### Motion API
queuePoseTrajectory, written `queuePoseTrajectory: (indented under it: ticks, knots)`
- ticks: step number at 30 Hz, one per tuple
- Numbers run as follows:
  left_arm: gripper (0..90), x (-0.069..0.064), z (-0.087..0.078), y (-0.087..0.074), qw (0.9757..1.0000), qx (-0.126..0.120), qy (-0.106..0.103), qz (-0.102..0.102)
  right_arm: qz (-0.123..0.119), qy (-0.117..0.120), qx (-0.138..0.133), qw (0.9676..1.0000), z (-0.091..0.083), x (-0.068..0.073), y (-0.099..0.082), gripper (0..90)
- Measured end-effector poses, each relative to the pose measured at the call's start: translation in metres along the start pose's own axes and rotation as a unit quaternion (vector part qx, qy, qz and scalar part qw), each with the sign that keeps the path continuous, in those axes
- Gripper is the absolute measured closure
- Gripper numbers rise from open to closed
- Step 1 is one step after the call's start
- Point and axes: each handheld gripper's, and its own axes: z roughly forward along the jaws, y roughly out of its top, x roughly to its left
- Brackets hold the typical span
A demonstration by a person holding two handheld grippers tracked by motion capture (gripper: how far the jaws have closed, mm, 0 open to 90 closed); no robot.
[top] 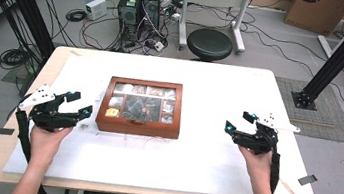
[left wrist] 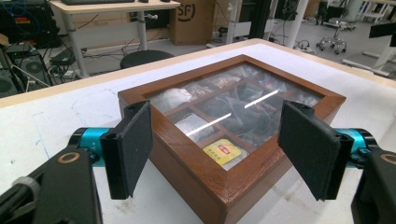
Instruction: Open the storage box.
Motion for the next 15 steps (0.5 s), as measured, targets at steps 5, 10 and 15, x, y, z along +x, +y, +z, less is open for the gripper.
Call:
queuePoseTrajectory:
  ticks: [5, 10, 15]
  knots:
    - [26.8, -0.0051, 0.0017, 0.0018, 0.9999, -0.001, -0.002, 0.012, -0.005, 0.001, -0.001, 1.0000, -0.0001, 0.0010, 0.0001, 21.0]
    - [26.7, -0.0063, 0.0030, 0.0024, 0.9999, 0.000, -0.015, -0.001, -0.008, 0.002, 0.000, 1.0000, 0.0015, 0.0017, -0.0003, 21.0]
    - [27.1, -0.0092, 0.0022, 0.0027, 0.9997, -0.002, -0.018, 0.013, -0.008, 0.001, 0.000, 1.0000, 0.0028, 0.0026, -0.0001, 21.0]
